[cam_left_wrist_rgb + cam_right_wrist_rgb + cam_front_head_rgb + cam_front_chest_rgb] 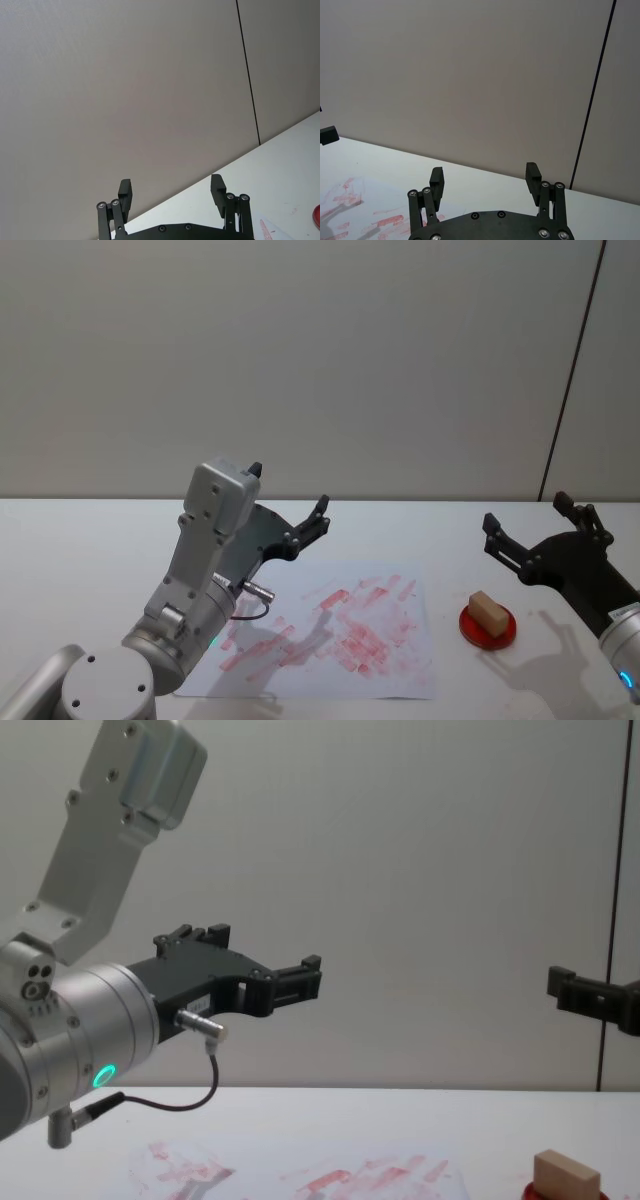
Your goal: Use the one hand to pick up the stamp and affix it onto the A4 paper.
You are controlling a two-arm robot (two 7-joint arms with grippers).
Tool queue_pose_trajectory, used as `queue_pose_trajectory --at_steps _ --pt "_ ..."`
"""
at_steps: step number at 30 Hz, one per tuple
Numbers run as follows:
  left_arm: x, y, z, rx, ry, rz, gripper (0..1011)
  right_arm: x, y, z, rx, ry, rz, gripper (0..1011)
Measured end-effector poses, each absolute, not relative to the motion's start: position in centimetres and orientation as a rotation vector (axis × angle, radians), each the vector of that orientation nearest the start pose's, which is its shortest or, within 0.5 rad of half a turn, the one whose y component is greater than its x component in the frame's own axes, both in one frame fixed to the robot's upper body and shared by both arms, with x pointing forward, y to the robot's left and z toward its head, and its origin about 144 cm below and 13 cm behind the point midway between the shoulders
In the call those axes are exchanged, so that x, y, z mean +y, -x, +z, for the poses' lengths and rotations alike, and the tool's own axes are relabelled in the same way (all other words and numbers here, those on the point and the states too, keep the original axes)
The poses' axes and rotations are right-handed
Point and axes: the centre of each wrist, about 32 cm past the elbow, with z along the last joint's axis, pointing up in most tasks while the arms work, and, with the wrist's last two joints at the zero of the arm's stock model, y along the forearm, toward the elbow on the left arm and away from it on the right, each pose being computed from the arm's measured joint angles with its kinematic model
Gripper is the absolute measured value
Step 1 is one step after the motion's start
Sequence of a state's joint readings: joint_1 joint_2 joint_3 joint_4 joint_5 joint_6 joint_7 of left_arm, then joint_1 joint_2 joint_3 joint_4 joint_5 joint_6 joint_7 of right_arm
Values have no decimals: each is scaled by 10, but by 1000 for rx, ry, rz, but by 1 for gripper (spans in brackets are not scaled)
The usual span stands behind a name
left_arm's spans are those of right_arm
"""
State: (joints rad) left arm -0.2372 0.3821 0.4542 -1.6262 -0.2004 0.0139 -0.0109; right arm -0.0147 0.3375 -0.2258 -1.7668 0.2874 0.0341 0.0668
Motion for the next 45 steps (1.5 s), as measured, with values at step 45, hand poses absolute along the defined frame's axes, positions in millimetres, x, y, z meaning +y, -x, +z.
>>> queue_pose_trajectory --at_steps 45 --pt "198 -492 1204 -268 -61 1124 1002 -251 -455 1168 9 150 -1164 1001"
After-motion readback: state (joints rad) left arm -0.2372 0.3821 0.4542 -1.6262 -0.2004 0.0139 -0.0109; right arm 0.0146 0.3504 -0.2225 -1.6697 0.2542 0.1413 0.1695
